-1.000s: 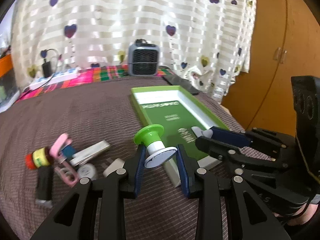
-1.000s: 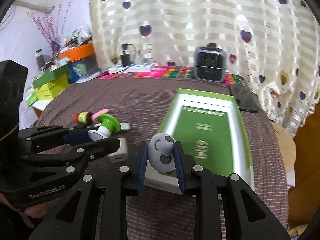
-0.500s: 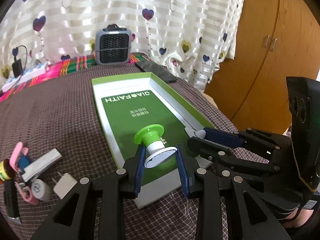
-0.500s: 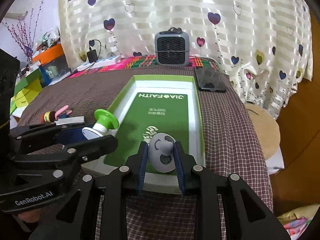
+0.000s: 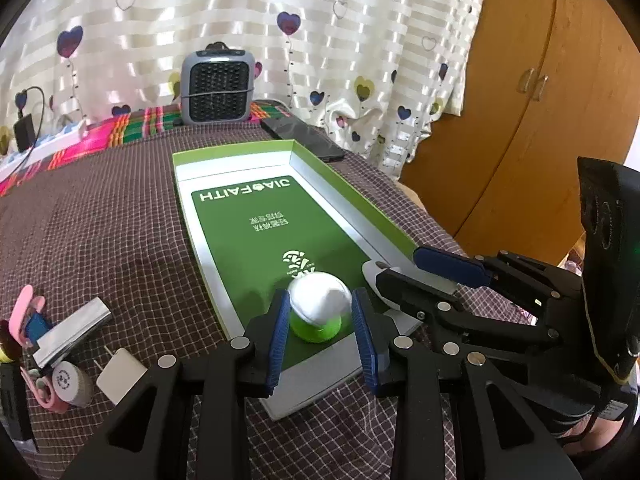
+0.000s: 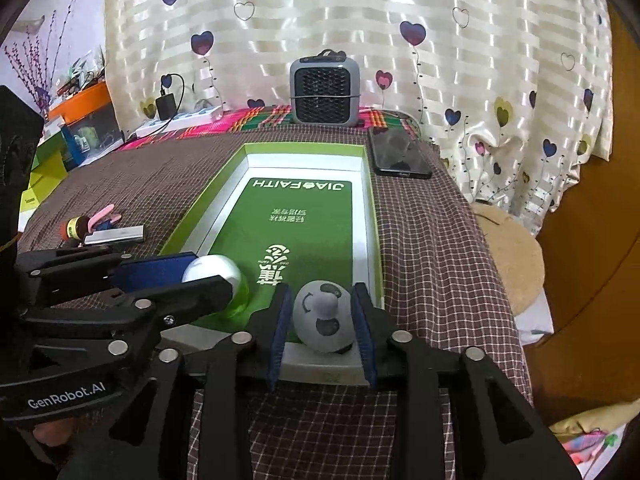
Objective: Organize rigid objects
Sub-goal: 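Lower both held items into the green box and open both tools, then withdraw both tools from the box back toward the remaining items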
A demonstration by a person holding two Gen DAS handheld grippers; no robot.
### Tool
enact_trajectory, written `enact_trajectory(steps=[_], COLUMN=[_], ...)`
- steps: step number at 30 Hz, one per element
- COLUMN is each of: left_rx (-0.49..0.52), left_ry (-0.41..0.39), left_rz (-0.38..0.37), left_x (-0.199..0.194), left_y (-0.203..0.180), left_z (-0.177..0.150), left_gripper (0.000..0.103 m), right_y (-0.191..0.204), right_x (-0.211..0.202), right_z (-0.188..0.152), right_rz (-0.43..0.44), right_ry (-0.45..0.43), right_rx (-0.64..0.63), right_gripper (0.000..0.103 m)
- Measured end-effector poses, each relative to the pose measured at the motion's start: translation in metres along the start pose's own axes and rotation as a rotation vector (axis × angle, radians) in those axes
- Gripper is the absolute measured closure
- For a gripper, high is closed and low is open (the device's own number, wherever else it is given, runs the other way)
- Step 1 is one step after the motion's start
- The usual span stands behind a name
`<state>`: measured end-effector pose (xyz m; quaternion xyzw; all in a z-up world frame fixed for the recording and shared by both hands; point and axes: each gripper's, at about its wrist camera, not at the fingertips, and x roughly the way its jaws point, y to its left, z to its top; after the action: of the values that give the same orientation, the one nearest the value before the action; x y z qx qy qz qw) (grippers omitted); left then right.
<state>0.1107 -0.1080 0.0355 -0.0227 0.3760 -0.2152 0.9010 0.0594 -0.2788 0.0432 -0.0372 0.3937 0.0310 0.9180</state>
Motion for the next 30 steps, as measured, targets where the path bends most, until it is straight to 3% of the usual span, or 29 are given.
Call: enact_trajectory(steps=[16,30], left_rx=[-0.032,-0.100], left_ry=[-0.080,-0.077], left_rz=[0.080,0.172], left_x=[-0.053,-0.083], left_y=[0.007,0.034], left_z=[-0.017,-0.042], left_gripper=[0.072,0.072], right_y=[0.029,0.070], right_x=[-0.030,-0.035], right_z=[0.003,-0.003], right_rz=[0.038,0.103], right_ry=[-0.061,-0.046], right_rx=[-0.028,-0.077], right_gripper=[0.058,0.058])
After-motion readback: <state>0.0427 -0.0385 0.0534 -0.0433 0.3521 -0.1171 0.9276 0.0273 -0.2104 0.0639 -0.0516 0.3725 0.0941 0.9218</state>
